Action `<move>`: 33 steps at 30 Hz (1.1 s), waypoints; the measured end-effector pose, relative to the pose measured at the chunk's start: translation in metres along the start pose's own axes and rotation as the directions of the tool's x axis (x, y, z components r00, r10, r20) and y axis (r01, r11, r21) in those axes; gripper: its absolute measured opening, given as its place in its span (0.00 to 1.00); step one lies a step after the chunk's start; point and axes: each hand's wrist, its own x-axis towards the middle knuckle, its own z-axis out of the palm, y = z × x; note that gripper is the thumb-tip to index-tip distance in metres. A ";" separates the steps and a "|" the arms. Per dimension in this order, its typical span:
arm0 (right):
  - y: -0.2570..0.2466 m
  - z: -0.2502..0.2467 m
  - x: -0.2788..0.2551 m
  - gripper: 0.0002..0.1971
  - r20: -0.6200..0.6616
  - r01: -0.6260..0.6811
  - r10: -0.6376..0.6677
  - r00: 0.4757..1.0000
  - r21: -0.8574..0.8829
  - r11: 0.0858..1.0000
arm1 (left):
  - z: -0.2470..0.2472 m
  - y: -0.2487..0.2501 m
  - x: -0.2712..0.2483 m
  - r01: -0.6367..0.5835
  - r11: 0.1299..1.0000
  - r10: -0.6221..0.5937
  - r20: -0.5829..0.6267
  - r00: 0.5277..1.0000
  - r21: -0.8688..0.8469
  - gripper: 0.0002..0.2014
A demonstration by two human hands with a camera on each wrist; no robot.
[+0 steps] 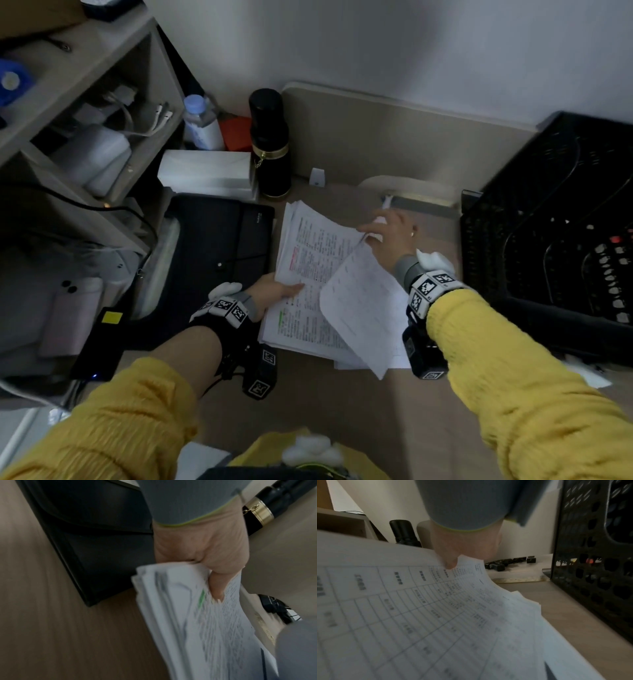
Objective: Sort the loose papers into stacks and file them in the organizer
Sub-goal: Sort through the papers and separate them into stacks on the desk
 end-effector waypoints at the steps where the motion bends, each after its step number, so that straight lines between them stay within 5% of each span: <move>1: -0.003 0.006 -0.003 0.17 0.018 0.001 -0.002 1.000 0.014 1.000 | 0.001 -0.001 0.000 0.000 1.000 0.000 0.009 1.000 -0.003 0.21; 4: -0.001 0.017 -0.013 0.32 0.106 -0.015 0.015 0.994 0.008 1.000 | 0.002 0.000 0.000 -0.001 1.000 0.001 0.005 1.000 -0.007 0.22; 7: 0.020 0.025 -0.021 0.35 0.181 -0.163 0.163 0.970 -0.010 0.987 | 0.003 0.000 0.001 0.006 1.000 -0.006 -0.004 1.000 -0.010 0.22; 12: 0.060 0.033 -0.034 0.36 0.331 -0.477 0.488 0.808 -0.120 0.871 | 0.003 -0.001 0.003 0.018 1.000 -0.018 -0.006 1.000 -0.016 0.21; 17: 0.076 0.045 -0.046 0.34 0.408 -0.592 0.601 0.687 -0.166 0.789 | 0.004 -0.003 0.005 0.028 1.000 -0.028 -0.005 1.000 -0.014 0.20; 33: 0.076 0.072 -0.049 0.36 0.401 -0.552 0.578 0.711 -0.190 0.812 | 0.004 -0.007 0.006 0.018 0.999 -0.021 0.049 0.999 0.051 0.20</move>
